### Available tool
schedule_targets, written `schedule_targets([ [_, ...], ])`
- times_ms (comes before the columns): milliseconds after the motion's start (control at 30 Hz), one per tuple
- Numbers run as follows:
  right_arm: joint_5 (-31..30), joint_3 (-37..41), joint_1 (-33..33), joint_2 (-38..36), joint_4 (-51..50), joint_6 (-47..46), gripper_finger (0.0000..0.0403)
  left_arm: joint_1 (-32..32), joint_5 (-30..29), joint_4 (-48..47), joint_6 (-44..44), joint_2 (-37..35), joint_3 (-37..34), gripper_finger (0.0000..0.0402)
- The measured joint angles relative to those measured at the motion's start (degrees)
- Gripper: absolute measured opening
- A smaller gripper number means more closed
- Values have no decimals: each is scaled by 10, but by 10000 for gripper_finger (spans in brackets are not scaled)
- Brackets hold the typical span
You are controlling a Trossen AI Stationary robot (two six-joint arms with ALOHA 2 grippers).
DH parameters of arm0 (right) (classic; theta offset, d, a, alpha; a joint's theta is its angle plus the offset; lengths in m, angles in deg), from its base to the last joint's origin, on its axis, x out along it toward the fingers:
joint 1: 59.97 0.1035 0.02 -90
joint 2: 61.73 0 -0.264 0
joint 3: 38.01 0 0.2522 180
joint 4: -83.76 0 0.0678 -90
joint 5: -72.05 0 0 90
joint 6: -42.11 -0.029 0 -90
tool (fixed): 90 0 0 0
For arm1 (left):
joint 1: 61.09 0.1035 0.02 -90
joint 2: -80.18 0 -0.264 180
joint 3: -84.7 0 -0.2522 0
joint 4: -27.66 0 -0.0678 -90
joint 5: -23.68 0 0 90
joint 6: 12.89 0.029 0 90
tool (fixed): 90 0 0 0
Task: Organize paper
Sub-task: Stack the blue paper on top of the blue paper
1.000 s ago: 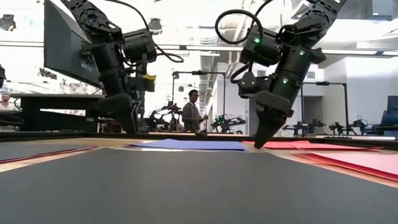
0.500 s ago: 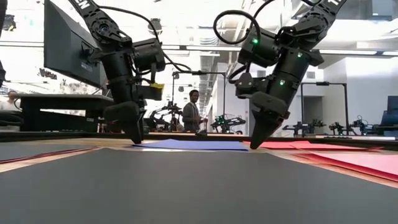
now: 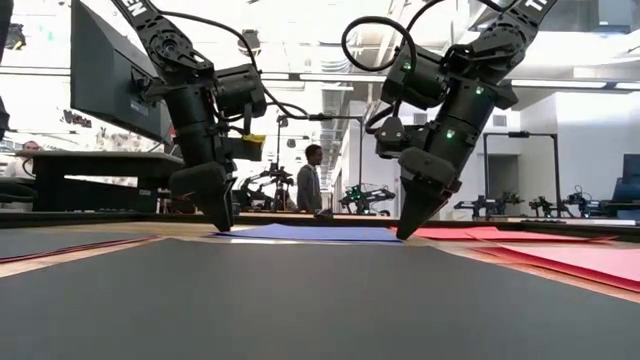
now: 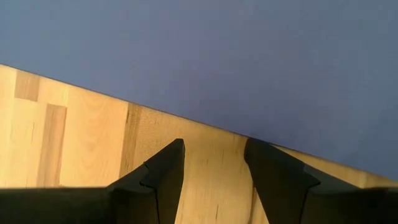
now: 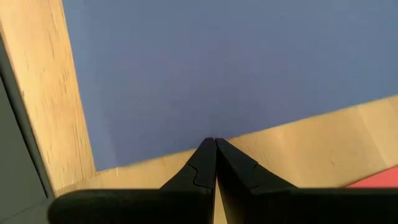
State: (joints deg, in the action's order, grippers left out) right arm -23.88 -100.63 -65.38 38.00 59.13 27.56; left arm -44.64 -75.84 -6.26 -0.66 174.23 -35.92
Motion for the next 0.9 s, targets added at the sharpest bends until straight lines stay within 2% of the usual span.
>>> schedule_targets([
  [233,-2,1,3,-48,-4,-4,0,-1,-36,-26,-24,-63,-4,162],
  [400,2,-10,35,-60,37,-4,0,0,-59,-30,-53,-123,-3,162],
  [500,11,-48,63,-39,40,14,0,-3,-60,-12,-65,-167,-3,162],
  [667,14,-120,93,27,-12,42,0,-18,-62,34,-67,-244,-3,162],
  [900,23,-187,98,116,-86,55,0,-38,-60,169,-41,-337,-70,162],
])
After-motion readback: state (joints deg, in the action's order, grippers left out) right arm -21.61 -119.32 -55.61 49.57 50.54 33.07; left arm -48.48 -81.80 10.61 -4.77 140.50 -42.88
